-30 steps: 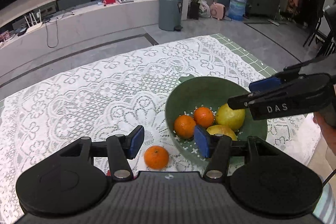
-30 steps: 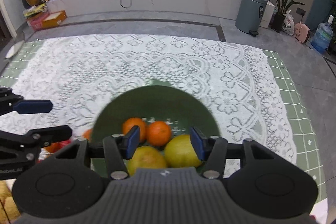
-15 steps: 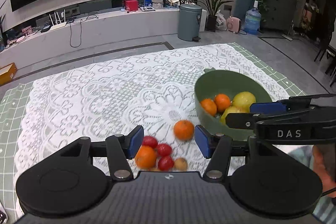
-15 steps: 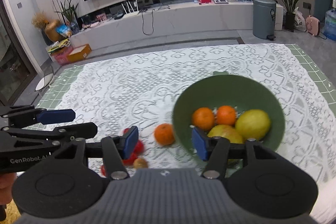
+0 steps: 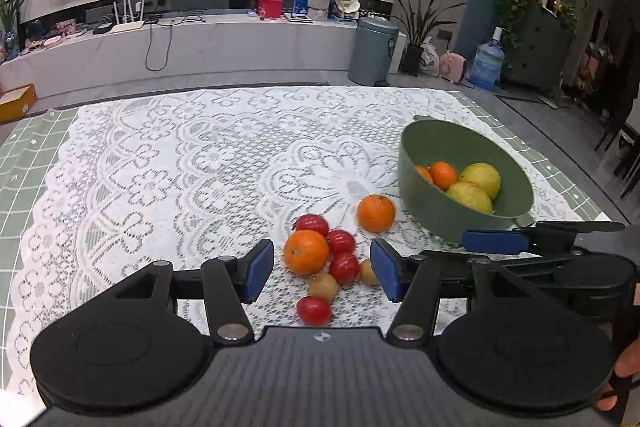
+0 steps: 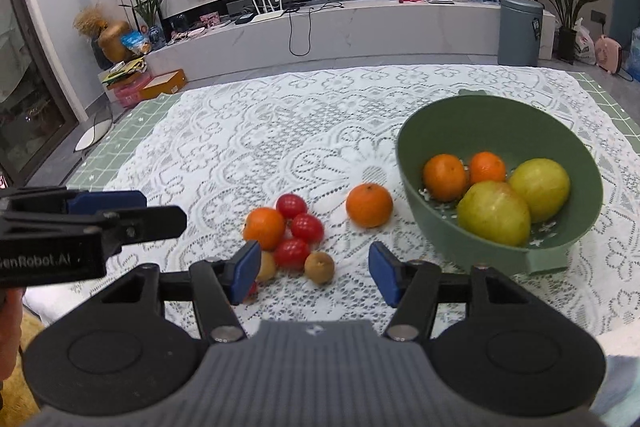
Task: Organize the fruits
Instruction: 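Lift both tools from the colander and move them toward the loose fruit, then grasp a brown kiwi with the right tool while the left tool grasps a red tomato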
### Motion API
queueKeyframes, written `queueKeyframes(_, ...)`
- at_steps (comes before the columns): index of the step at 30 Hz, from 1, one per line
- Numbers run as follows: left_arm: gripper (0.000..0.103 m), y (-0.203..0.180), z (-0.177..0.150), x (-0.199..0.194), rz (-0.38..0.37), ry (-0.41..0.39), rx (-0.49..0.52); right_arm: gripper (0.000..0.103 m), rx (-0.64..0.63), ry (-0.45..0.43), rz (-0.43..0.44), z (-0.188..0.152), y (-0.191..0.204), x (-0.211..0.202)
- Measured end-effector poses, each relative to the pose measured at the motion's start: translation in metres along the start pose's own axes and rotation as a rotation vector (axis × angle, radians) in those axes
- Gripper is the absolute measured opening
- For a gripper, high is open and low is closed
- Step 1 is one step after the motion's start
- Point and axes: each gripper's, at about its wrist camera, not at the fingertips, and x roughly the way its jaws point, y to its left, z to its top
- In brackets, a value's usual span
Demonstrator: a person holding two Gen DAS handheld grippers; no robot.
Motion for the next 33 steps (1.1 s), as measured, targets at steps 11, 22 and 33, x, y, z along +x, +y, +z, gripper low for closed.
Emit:
queueKeyframes(11,0.061,0.022,-0.026,0.019,-0.043,0.076,-0.039,0.051,-0.022,0.072,-0.076,-0.008,0.002,0.025)
queueKeyframes(22,0.056,0.013,-0.037,0.05,-0.049,0.147,0.032,0.036,0.002,0.147,-0.051,-0.005,-0.001,0.045)
queueKeyframes(33,0.047,0.014,-0.038,0.075,-0.051,0.21,-0.016,0.031,0.054,0.194,-0.007,0.002,0.002,0.075)
